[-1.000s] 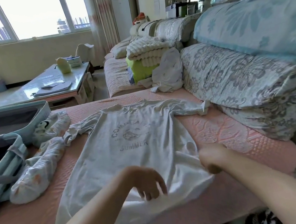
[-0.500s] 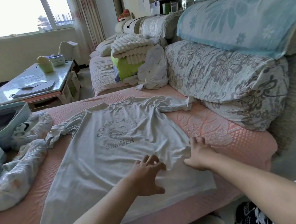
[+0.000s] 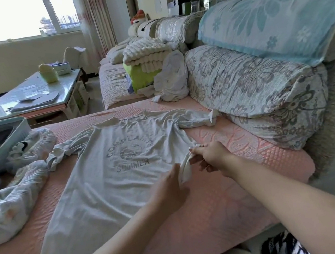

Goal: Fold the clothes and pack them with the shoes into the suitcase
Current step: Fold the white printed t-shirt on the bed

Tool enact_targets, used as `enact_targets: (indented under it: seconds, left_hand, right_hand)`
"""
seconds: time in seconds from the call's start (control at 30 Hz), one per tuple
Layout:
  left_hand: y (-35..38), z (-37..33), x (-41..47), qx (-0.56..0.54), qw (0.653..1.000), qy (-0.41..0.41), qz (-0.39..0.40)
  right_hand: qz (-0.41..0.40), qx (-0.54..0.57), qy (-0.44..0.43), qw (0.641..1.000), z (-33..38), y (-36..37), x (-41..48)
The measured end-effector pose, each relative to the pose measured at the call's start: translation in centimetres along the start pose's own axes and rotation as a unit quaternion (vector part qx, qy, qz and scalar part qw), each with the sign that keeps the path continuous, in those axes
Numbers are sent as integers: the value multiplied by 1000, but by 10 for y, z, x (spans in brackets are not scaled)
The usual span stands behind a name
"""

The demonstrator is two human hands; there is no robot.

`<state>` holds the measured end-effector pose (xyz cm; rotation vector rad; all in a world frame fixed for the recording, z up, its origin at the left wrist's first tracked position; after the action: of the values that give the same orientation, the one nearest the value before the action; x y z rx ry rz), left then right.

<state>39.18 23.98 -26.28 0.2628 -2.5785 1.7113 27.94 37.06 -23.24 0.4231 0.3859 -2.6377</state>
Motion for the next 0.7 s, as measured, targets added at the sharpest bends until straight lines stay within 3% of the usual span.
enact_targets:
  seconds: [0.07,0.2,0.23,0.3,0.43,0.5,0.6,0.7]
  left_hand:
    - [-19,13,11,38,997,-25,-63]
    - [-47,59,35,79,989,-66,-103]
    - [-49,70,39,89,990,-62,-93]
    - [-46,88,40,130,989,-60,-37]
    - [-39,117,29,154,983,-88,42]
    - [-40,128,22,152,984,-85,35]
    - [-43,146,13,143,984,-107,30]
    - [-50,155,9,157,980,-117,18]
  right_hand:
    - [-50,49,12,998,2,3,13]
    - [-113,110,20,987,2,9,46]
    - [-118,51,8,992,3,11,54]
    - [-112,-168,-38,979,7,21,61]
    - [-31,-483,-201,851,16,60,63]
    - [18,-587,-213,781,14,80,67]
    - [53,-646,-184,739,14,97,74]
    - [34,-689,-194,698,19,106,82]
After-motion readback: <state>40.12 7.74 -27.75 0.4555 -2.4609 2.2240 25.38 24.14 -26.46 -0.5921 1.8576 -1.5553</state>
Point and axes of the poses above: each hand's wrist, its own x-axis towards the middle knuckle, its own y-axis out of the palm, z = x × y, the point moved 3 cm from there along x, towards the middle knuckle, and after that the axes turned 5 degrees about y, right-handed, at the moved point
